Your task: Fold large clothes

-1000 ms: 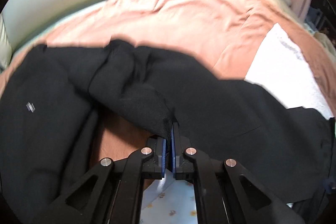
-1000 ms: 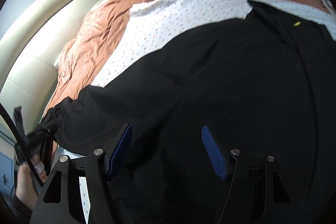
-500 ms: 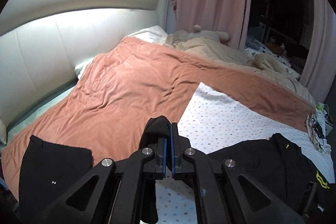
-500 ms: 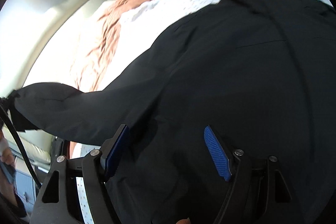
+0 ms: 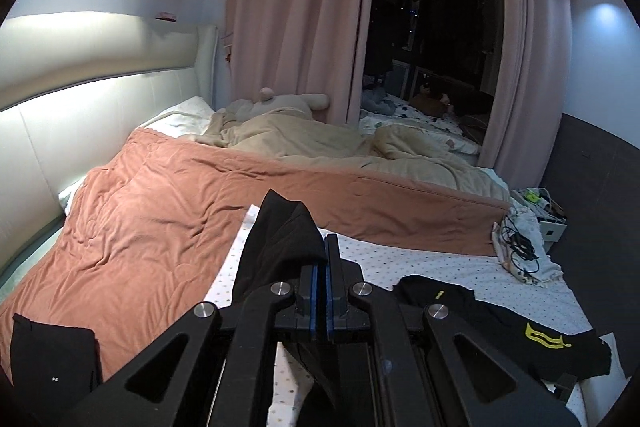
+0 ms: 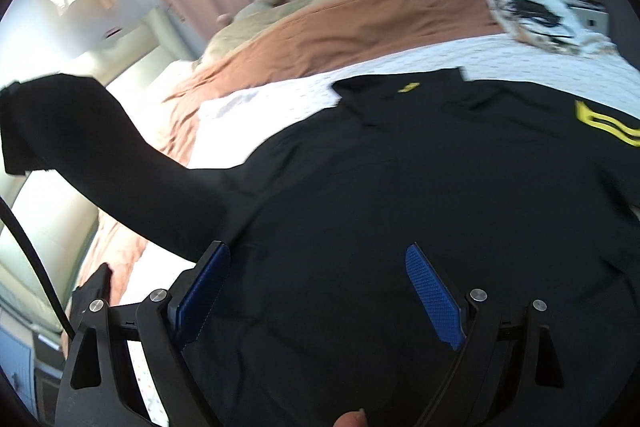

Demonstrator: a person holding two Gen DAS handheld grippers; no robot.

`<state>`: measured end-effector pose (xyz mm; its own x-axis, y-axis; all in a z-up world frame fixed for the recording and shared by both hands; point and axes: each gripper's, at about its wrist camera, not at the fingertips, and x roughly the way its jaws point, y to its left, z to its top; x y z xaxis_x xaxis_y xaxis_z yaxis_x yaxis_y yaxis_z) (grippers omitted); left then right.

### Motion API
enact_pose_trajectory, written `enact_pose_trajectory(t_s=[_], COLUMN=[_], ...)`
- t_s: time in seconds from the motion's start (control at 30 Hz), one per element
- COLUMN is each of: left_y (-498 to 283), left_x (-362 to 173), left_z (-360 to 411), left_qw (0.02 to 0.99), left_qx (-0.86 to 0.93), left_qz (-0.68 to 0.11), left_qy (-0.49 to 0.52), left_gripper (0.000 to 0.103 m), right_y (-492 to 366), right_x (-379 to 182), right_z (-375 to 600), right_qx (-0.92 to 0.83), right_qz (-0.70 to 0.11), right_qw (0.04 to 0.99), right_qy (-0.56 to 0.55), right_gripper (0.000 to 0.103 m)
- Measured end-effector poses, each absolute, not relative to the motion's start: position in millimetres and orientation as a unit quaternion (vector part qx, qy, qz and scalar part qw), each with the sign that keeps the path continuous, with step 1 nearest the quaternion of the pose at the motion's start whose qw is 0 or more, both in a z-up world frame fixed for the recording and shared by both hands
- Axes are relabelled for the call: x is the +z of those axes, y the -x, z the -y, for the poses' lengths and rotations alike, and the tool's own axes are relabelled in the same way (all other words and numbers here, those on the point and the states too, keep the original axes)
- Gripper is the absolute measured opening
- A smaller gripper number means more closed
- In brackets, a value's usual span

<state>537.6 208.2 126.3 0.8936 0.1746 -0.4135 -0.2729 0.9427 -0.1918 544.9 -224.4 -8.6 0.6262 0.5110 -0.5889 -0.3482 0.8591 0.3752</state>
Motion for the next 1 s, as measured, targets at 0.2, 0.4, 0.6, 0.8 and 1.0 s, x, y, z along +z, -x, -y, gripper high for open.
enact_pose_trajectory(t_s=[0.2, 0.4, 0.6, 0.8, 1.0], left_y=[-558, -589, -629, -664, -679], left_x=[130, 118, 91, 45, 5], left_z=[-165, -120, -78, -37, -5], left_qw=[0.967, 0.961, 0.952, 0.937, 0.926], left_qx=[0.061, 0.011, -0.033, -0.084, -0.115], left_qz=[-0.213, -0.243, -0.272, -0.312, -0.322], left_qy=[0.129, 0.131, 0.135, 0.135, 0.16], left_gripper=[0.005, 0.005, 0.005, 0.005, 0.005], right_y=[-550, -585, -588, -593, -599], right_x=[-21, -25, -31, -30, -40], right_z=[256, 278, 309, 345, 358], right_qx=[0.186, 0.158, 0.146, 0.134, 0.12], right_qz=[-0.349, -0.355, -0.365, -0.362, -0.373], right_qw=[0.909, 0.906, 0.891, 0.879, 0.866], right_qy=[-0.134, -0.168, -0.225, -0.281, -0.31], right_gripper=[0.089, 0.089, 0.089, 0.089, 0.089])
